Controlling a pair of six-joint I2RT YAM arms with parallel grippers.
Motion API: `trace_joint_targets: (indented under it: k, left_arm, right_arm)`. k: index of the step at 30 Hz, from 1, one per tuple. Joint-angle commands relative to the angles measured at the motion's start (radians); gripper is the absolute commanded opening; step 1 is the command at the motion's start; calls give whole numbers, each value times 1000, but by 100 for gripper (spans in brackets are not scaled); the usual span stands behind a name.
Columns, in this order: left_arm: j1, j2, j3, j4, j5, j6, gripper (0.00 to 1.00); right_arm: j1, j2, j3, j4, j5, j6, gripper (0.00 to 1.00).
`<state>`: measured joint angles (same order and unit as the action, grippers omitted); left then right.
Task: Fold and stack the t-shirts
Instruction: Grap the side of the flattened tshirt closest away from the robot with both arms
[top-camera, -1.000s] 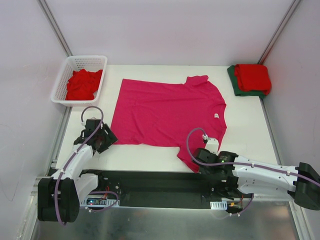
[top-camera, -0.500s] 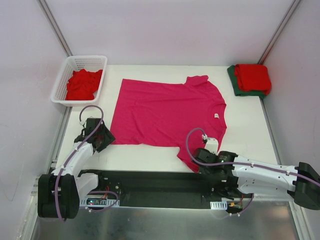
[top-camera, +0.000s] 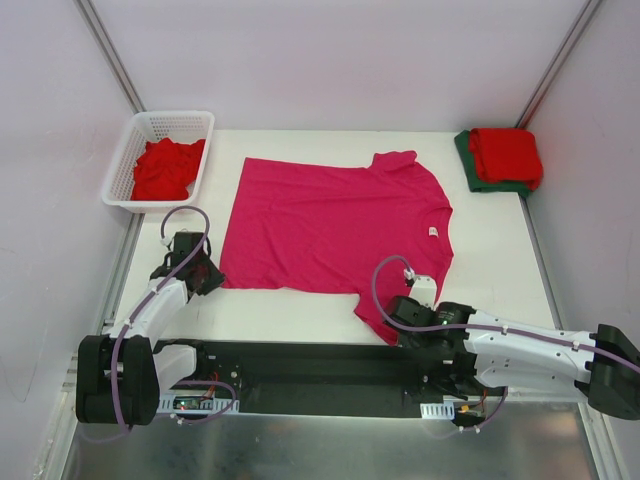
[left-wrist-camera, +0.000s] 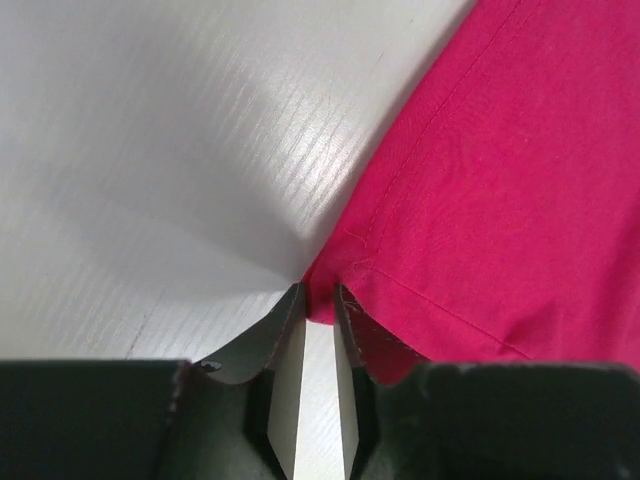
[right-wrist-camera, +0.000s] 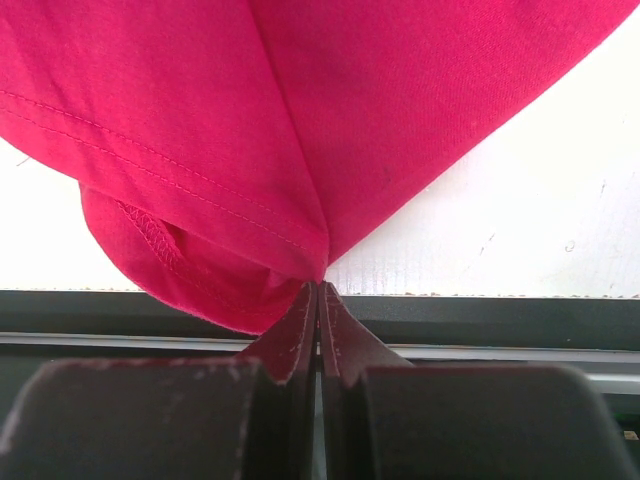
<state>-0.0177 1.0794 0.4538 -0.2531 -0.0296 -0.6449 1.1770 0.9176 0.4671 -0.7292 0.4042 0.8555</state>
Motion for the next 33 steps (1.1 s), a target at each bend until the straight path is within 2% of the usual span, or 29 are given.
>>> trace_joint_targets:
  k: [1,7,13,23,33]
  left_arm:
    - [7,-6,16,2,2,7,11]
    - [7,-7,16,2,7,7,0]
    - [7,-10,26,2,13,7,0]
    - [7,-1,108,-3,26,11,0]
    - [7,56,177,-3,23,21,0]
  right_arm:
    - [6,4,36,-15,18,-1,1]
    - [6,14,39,-12,19,-6,2]
    - [6,3,70,-53,54,-3,1]
    - [1,-6,225,-269,258,-32,2]
    - [-88,-14,375,-391,407,-110,1]
